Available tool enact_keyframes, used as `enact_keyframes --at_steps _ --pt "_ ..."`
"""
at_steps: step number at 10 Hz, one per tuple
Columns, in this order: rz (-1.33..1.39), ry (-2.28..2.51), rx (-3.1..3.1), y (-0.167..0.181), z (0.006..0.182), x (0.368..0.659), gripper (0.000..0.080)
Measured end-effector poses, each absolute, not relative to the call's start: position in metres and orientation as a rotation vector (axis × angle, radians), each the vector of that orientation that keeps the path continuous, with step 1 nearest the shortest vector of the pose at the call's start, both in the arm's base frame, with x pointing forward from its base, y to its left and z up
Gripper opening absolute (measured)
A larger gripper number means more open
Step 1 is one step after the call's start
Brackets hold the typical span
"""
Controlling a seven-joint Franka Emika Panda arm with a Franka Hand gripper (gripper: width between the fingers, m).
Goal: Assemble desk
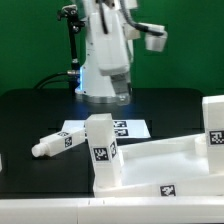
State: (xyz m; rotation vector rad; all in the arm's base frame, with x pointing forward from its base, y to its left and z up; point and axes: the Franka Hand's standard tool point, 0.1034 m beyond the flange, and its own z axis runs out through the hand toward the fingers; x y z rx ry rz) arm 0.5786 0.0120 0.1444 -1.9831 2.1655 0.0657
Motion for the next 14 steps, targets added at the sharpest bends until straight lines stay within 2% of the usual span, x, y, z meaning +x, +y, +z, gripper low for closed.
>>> enact_keyframes --at_steps 3,7,11,14 --pt "0.059 2.138 -2.011 0.012 0.141 0.577 0.0649" --pt "0.018 2.165 -1.922 0.036 0.103 0.541 0.0649" --pt "0.022 2.166 -1.922 0.035 0.103 0.542 0.0649" --pt "-0.023 2.241 -1.748 0.034 0.068 0.516 0.0649"
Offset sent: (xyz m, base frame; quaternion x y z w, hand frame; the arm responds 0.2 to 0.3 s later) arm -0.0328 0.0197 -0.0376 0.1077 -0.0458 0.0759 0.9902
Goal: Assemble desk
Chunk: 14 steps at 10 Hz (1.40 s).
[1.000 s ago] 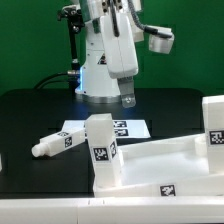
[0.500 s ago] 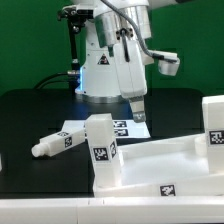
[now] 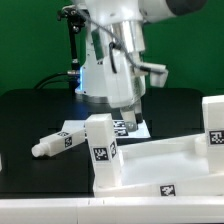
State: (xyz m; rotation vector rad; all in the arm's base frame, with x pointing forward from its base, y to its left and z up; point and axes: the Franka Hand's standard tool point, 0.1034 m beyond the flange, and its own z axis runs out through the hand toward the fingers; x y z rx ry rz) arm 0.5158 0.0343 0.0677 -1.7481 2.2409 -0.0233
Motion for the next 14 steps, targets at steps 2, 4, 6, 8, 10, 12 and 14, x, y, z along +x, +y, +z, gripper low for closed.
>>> enact_keyframes --at_steps 2,4,6,8,10,12,14 --pt "0.018 2.282 -1.76 0.058 0.033 0.496 0.0649" --pt "0.202 2.304 -1.89 0.079 0.024 0.49 0.0649" --pt "0.266 2.259 -1.98 0.078 0.024 0.493 0.0649" --pt "0.295 2.236 -1.997 0.074 0.027 0.498 0.0649" --pt "0.294 2.238 -1.997 0.075 0.026 0.497 0.0539" --pt "0.294 2.238 -1.997 0.075 0.026 0.497 0.0391" --pt "0.291 2.229 -2.005 0.075 0.027 0.498 0.0068"
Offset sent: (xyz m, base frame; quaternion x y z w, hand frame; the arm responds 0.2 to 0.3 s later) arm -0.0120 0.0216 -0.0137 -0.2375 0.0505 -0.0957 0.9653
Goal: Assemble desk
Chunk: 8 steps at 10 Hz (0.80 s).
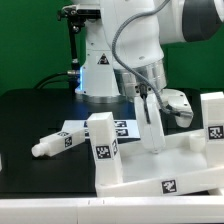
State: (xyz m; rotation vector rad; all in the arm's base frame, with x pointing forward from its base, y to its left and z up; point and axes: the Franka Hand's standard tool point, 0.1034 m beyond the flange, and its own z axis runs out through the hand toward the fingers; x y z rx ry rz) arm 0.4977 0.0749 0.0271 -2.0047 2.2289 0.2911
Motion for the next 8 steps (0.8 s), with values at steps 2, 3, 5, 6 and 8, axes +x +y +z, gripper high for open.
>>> enact_keyframes --at_steps 2,3,5,6,8 --pt "0.259 2.055 -2.177 0.066 0.036 0.502 0.0056" --pt "0.233 1.904 -2.298 0.06 0.043 0.505 0.0056" --pt "0.314 1.577 -2.561 0.059 0.043 0.492 0.0055" --pt "0.311 1.52 -2.593 0.057 0.042 0.49 0.0055" --pt "0.306 1.353 -2.673 0.055 0.04 0.487 0.0055"
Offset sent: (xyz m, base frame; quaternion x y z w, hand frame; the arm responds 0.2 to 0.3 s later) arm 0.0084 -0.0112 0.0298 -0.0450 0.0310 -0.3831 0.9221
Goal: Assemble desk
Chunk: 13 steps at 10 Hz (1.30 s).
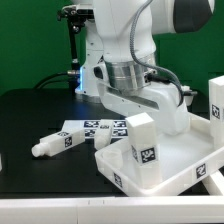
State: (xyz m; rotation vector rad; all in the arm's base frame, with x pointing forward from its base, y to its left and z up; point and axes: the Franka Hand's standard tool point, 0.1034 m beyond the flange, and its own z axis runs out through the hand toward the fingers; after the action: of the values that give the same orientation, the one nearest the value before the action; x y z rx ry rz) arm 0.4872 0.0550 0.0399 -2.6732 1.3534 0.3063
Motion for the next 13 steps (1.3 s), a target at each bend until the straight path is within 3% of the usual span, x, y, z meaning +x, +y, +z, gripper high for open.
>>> enact_keyframes --at_steps 1,4,8,11,13 --pt "0.303 1.302 -2.697 0.055 0.04 0.487 0.0055" --pt "0.197 0.529 -2.977 0.045 0.067 0.502 0.0055" --pt "0.193 0.126 -3.013 0.039 0.064 0.502 0.0055" --pt "0.076 -0.738 -2.943 0.013 0.077 0.541 0.0055" --pt "0.089 -0.958 -2.903 0.017 0.075 0.544 0.0055"
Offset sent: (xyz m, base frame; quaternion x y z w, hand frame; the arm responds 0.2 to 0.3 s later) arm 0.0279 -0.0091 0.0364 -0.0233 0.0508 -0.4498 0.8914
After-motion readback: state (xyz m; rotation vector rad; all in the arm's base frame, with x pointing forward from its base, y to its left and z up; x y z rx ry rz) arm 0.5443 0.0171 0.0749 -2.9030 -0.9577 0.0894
